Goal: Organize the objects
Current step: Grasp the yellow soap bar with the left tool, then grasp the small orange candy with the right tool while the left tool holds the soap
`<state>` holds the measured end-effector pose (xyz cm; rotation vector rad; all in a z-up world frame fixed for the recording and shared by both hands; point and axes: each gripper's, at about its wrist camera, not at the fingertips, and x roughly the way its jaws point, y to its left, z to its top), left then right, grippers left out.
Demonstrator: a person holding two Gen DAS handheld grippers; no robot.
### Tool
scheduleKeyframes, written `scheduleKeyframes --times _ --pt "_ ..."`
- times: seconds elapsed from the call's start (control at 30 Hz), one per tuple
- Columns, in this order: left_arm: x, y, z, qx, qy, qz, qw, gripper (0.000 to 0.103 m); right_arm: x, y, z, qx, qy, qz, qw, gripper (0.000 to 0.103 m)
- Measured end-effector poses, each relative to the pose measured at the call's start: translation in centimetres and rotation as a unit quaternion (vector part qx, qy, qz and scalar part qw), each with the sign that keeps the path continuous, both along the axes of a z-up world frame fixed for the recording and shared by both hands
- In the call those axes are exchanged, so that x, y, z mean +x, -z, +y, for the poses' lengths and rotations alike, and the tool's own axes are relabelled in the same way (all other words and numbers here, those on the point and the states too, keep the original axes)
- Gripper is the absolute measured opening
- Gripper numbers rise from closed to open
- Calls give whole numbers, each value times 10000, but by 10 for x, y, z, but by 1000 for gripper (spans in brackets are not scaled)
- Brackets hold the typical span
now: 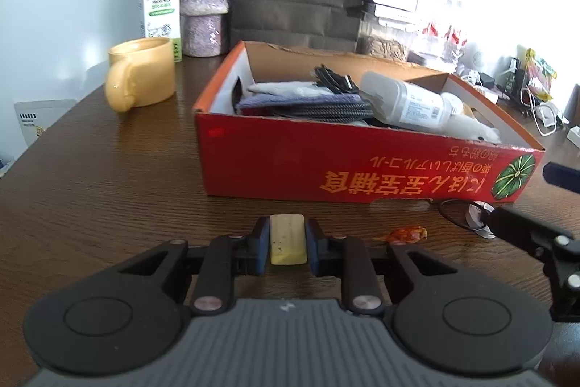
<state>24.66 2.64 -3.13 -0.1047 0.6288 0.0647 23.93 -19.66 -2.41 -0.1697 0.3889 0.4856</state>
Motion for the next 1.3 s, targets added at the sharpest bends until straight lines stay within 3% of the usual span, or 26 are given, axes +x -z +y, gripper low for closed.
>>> scheduleKeyframes --times 0.53,0.6,0.77,1.0,1.1,1.17,1.23,1.3 --pt "-33 -18 29 -48 -74 -385 9992 22 -12 7 38 -101 -498 355 9981 103" --pt "-35 -18 31 -62 -62 -406 9991 22 -12 8 44 -109 -601 429 9972 99" --pt "-38 -18 36 -135 -48 -431 9990 22 -3 13 65 -228 -718 703 9947 77" --pt "-40 -19 41 -247 -1 -447 9987 22 28 28 83 -288 -294 1191 9920 61" --pt "-41 -20 42 -286 21 -466 9985 22 28 28 83 -249 -310 1201 9920 46" --pt "-41 -21 43 -301 22 -478 9984 22 25 28 83 -247 -401 1165 9921 24" --pt "-42 -21 42 -311 27 -488 9983 22 21 29 83 -253 -476 1146 9920 12" --pt "-42 -21 42 -319 32 -494 9983 22 19 28 83 -260 -517 1127 9919 12"
